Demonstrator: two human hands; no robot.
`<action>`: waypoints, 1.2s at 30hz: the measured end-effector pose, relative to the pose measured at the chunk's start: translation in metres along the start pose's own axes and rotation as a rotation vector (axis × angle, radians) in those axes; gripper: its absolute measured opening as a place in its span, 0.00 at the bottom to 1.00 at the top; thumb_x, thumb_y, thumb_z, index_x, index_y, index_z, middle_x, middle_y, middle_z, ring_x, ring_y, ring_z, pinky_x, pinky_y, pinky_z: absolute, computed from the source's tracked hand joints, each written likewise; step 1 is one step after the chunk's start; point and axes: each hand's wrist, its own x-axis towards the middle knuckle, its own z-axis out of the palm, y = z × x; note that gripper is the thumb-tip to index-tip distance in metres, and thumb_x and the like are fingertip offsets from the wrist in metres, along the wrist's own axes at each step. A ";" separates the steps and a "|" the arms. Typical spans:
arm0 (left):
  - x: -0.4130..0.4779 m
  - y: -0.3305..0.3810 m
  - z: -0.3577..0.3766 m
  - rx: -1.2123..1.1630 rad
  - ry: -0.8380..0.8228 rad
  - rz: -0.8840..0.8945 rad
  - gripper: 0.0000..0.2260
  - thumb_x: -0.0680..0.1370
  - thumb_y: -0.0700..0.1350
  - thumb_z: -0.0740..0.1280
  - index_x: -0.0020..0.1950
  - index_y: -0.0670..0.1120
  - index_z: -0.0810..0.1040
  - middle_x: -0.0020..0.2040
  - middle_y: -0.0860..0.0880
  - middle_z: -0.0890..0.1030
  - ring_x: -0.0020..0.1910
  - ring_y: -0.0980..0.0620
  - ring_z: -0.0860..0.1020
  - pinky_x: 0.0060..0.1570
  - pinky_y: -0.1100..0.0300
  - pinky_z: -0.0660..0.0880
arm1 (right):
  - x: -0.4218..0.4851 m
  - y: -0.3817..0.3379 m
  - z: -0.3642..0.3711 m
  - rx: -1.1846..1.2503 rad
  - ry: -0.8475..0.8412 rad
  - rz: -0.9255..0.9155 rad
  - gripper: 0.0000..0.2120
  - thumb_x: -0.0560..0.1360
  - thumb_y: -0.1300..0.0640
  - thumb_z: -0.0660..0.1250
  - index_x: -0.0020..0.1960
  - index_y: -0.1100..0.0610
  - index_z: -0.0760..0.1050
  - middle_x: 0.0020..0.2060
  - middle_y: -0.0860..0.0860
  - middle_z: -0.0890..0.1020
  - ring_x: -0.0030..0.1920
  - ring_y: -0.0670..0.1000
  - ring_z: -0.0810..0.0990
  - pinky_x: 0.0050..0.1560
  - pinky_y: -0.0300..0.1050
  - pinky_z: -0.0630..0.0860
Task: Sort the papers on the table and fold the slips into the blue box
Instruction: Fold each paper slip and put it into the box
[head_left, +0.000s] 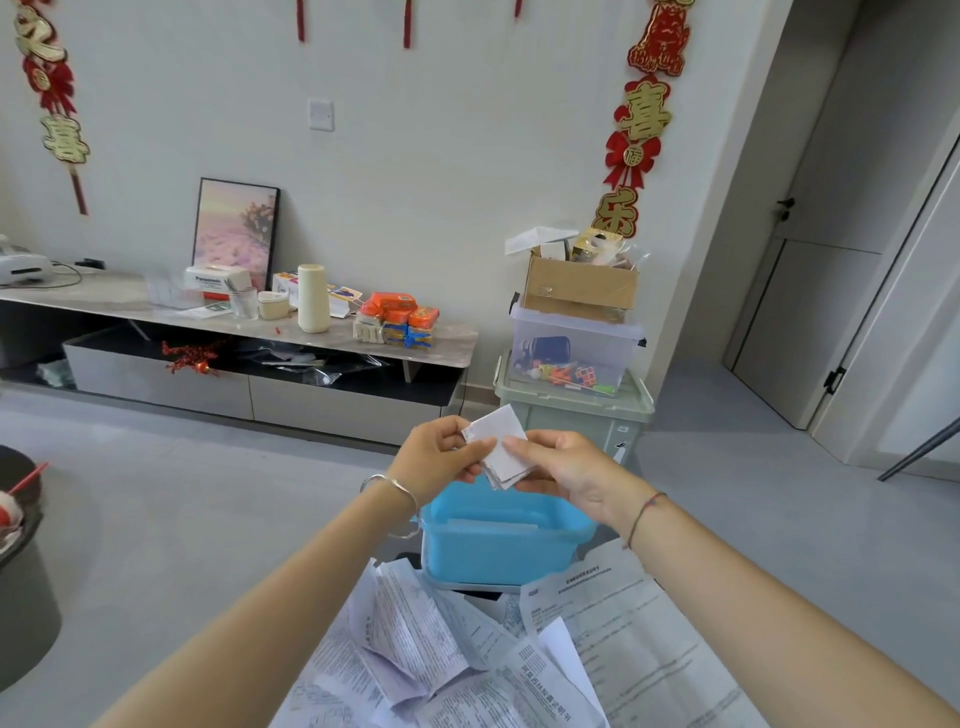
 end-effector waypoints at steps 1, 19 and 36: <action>-0.001 -0.003 -0.002 0.023 -0.027 0.001 0.03 0.77 0.40 0.69 0.48 0.41 0.78 0.33 0.50 0.81 0.30 0.59 0.77 0.35 0.67 0.76 | 0.003 0.001 -0.001 -0.040 -0.004 -0.005 0.09 0.76 0.58 0.68 0.53 0.61 0.78 0.40 0.53 0.82 0.37 0.46 0.81 0.35 0.34 0.78; -0.009 -0.076 -0.006 0.179 0.322 -0.035 0.11 0.81 0.42 0.61 0.63 0.42 0.73 0.58 0.42 0.76 0.54 0.45 0.75 0.58 0.50 0.74 | 0.040 0.045 -0.003 -0.548 -0.161 -0.021 0.09 0.78 0.66 0.63 0.57 0.59 0.72 0.46 0.55 0.80 0.39 0.46 0.78 0.40 0.34 0.77; -0.020 -0.083 0.000 0.231 0.363 0.064 0.12 0.82 0.42 0.59 0.63 0.43 0.73 0.58 0.47 0.75 0.55 0.52 0.72 0.53 0.68 0.68 | 0.051 0.092 0.022 -1.103 -0.199 -0.155 0.19 0.68 0.54 0.75 0.58 0.50 0.79 0.49 0.49 0.77 0.47 0.48 0.74 0.47 0.39 0.71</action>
